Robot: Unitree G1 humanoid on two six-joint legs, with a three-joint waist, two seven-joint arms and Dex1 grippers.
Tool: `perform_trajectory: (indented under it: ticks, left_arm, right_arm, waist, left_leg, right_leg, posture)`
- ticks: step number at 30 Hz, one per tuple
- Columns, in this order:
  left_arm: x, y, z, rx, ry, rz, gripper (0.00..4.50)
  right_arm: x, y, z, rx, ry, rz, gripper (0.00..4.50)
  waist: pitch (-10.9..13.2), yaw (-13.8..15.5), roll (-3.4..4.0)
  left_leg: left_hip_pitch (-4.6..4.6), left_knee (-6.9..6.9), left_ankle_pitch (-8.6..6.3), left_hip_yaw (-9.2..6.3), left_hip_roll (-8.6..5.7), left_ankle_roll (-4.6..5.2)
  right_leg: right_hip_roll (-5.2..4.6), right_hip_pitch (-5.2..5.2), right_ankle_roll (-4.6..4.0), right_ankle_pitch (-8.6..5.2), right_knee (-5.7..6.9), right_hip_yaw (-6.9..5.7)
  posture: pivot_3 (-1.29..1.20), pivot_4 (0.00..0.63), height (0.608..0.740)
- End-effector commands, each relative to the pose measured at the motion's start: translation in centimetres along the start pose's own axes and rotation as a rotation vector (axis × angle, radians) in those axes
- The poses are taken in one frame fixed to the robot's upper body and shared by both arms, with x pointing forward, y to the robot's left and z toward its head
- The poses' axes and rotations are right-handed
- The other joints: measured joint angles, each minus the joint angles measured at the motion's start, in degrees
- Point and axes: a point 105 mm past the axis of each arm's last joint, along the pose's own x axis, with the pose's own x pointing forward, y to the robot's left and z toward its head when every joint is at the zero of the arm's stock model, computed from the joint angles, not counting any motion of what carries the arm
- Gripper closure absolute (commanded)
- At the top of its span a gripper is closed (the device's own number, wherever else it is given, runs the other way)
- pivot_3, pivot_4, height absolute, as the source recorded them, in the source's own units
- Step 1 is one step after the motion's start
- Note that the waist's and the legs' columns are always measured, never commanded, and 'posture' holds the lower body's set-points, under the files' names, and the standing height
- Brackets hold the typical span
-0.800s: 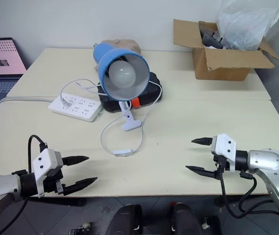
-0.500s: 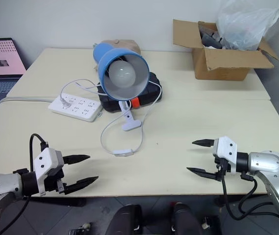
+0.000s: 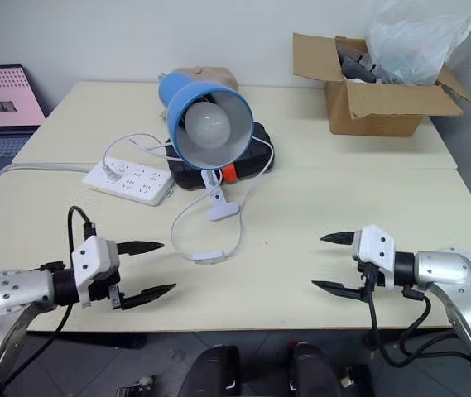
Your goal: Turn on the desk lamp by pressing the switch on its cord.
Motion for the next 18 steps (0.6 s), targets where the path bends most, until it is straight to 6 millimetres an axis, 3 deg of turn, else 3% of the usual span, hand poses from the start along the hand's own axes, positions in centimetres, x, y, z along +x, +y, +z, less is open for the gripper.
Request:
perform_trajectory:
  ticks: [1,8,18]
  left_arm:
    - [1.4,0.5,-0.2,0.051,-0.007,-0.049,0.02]
    - [3.2,1.5,-1.7,0.093,0.031,-0.121,0.02]
    - [5.3,3.2,-1.8,0.120,0.010,-0.143,0.02]
  right_arm:
    - [0.3,0.0,1.2,-0.012,0.019,-0.008,0.00]
    - [0.5,0.5,1.7,0.016,0.039,-0.009,0.00]
    - [0.6,1.0,2.0,0.023,0.049,-0.010,0.00]
  waist:
    - [0.0,0.0,-0.01]
    - [0.0,0.0,-0.02]
    - [0.0,-0.1,-0.05]
  left_leg:
    - [0.00,0.00,0.00,0.00,0.00,0.00]
    - [-0.08,0.00,0.00,0.02,0.02,0.00]
    - [-0.09,0.15,0.01,-0.01,0.00,0.02]
  right_leg:
    - [0.00,0.00,0.14,0.08,0.00,0.00]
    - [0.02,-0.05,0.16,0.09,0.02,-0.03]
    - [0.03,-0.02,0.24,0.13,0.12,-0.03]
  posture:
    - [0.00,0.150,0.740]
    - [0.00,0.150,0.740]
    - [0.00,0.150,0.740]
